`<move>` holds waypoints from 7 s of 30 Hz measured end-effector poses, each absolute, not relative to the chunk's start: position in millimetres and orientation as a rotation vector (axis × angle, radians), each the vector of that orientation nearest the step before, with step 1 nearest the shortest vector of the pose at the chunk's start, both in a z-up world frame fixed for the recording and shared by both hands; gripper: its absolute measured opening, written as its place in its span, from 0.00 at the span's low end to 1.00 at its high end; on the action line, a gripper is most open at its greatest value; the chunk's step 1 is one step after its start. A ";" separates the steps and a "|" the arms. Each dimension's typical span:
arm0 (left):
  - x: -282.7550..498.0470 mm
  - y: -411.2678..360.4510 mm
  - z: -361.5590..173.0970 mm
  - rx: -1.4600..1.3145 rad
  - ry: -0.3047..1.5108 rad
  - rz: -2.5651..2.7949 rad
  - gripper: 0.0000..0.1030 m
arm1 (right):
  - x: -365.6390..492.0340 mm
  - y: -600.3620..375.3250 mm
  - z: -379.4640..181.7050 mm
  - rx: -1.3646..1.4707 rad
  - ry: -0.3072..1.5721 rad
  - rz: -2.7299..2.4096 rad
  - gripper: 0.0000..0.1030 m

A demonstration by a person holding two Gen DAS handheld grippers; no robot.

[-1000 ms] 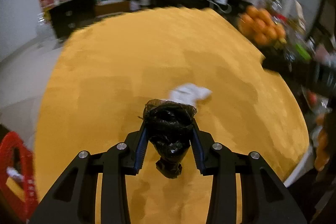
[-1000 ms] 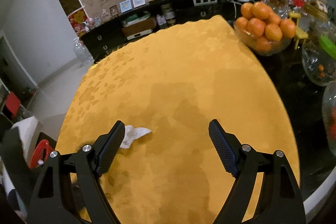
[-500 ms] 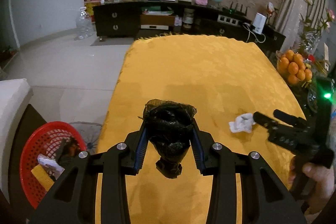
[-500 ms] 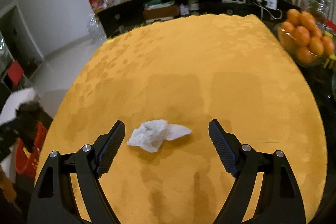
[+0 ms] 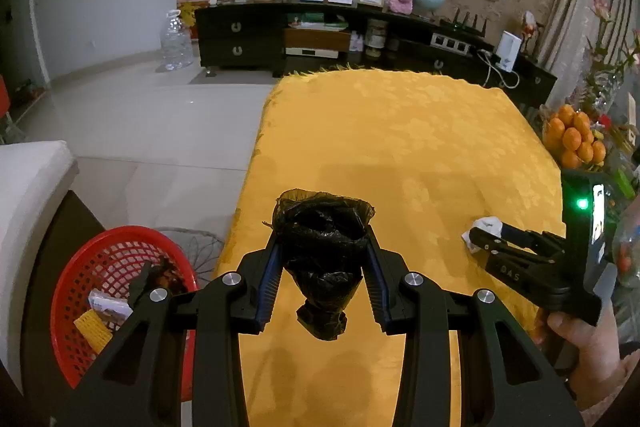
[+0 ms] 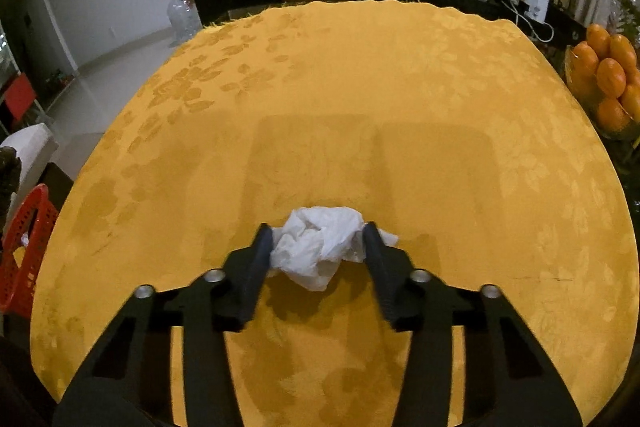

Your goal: Collect trash

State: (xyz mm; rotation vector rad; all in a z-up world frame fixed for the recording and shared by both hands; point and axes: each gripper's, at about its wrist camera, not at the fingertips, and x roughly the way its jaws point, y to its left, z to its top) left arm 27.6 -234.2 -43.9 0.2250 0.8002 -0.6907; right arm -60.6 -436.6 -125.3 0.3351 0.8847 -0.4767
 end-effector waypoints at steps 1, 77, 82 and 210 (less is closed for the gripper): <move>28.2 -233.5 -43.3 0.222 0.800 -0.688 0.35 | -58.8 -436.3 -124.2 0.331 0.883 -0.474 0.38; 116.4 -54.8 -20.3 0.104 0.726 -0.212 0.35 | 76.2 -226.0 -12.4 0.149 0.732 0.125 0.36; 119.9 -42.9 -28.5 0.093 0.755 -0.203 0.35 | 77.7 -209.5 -15.6 0.135 0.740 0.150 0.36; -6.0 -11.5 7.9 0.108 0.488 -0.167 0.92 | -35.8 -205.3 -0.3 0.153 0.586 -0.009 0.93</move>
